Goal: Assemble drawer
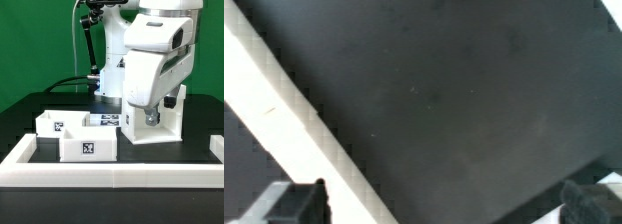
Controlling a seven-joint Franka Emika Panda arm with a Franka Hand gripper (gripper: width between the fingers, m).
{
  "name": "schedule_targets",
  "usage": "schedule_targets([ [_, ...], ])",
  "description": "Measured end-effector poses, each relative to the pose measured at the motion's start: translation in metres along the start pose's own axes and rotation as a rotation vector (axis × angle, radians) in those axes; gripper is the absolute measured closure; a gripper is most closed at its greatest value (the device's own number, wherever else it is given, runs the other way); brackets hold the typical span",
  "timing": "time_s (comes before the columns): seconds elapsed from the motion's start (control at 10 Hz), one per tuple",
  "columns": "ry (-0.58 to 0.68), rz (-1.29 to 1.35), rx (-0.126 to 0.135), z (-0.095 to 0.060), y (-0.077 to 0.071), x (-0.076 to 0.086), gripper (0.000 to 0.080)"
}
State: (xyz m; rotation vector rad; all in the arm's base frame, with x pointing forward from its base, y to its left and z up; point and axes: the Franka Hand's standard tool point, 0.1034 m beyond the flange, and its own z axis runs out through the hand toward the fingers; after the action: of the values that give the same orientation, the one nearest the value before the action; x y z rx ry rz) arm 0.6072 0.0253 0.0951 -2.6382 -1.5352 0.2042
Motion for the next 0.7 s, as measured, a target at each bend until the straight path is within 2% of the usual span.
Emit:
schedule_targets([
  [0.5,-0.003,0.008,0.007,0.001,0.0008,0.0004,0.015],
  [0.7,0.0,0.134,0.01,0.0006,-0.0019,-0.0013,0.015],
])
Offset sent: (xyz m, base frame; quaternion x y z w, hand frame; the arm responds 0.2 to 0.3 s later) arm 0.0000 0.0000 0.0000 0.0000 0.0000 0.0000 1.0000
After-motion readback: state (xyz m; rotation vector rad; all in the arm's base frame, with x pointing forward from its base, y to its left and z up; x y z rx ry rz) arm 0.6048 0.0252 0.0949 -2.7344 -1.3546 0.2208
